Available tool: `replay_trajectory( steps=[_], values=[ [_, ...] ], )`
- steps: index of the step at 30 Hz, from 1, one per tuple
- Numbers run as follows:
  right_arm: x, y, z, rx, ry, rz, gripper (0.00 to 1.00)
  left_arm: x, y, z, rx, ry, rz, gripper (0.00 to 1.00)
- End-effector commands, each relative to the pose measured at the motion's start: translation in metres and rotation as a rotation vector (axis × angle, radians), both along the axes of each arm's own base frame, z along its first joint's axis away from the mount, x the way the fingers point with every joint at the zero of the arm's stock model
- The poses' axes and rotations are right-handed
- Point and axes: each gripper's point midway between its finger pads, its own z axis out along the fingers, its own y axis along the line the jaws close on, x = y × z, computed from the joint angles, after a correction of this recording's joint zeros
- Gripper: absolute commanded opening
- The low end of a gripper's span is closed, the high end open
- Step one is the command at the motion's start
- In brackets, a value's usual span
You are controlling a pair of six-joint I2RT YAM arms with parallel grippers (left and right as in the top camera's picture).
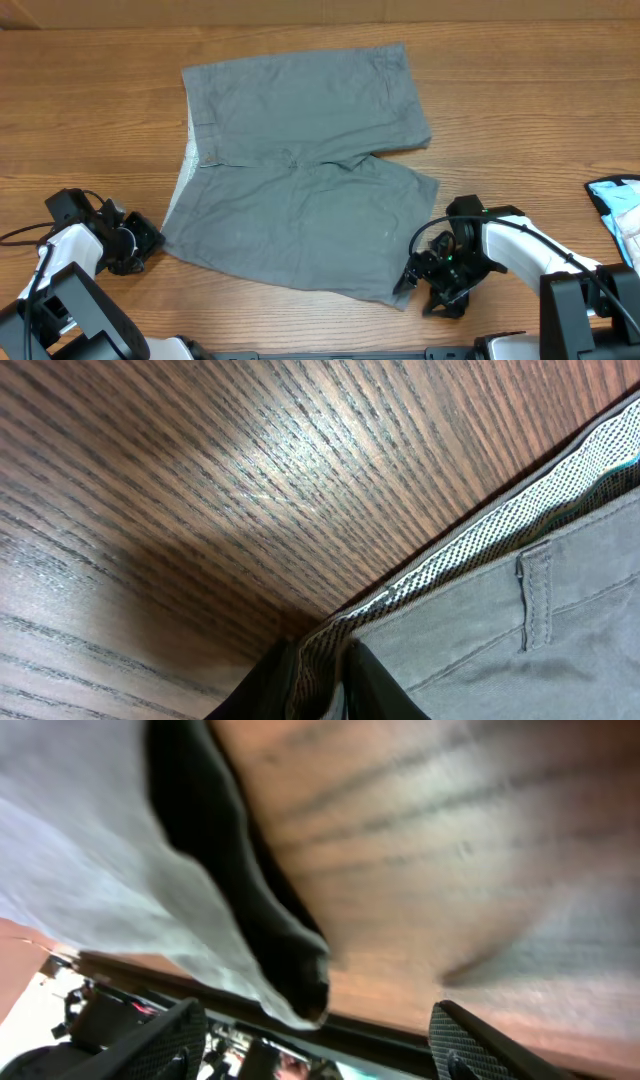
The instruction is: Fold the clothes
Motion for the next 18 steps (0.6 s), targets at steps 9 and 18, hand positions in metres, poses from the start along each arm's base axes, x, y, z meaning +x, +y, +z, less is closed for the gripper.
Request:
replay_trajectory(
  steps=[9,18],
  values=[
    [0.005,0.023,0.011,0.054,0.089,-0.138,0.47,-0.018,-0.002,-0.017,0.01,0.088,0.008,0.23],
    [0.013,0.046,-0.003,-0.043,0.064,-0.161,0.54,-0.018,-0.002,-0.017,0.009,0.087,0.008,0.23]
  ],
)
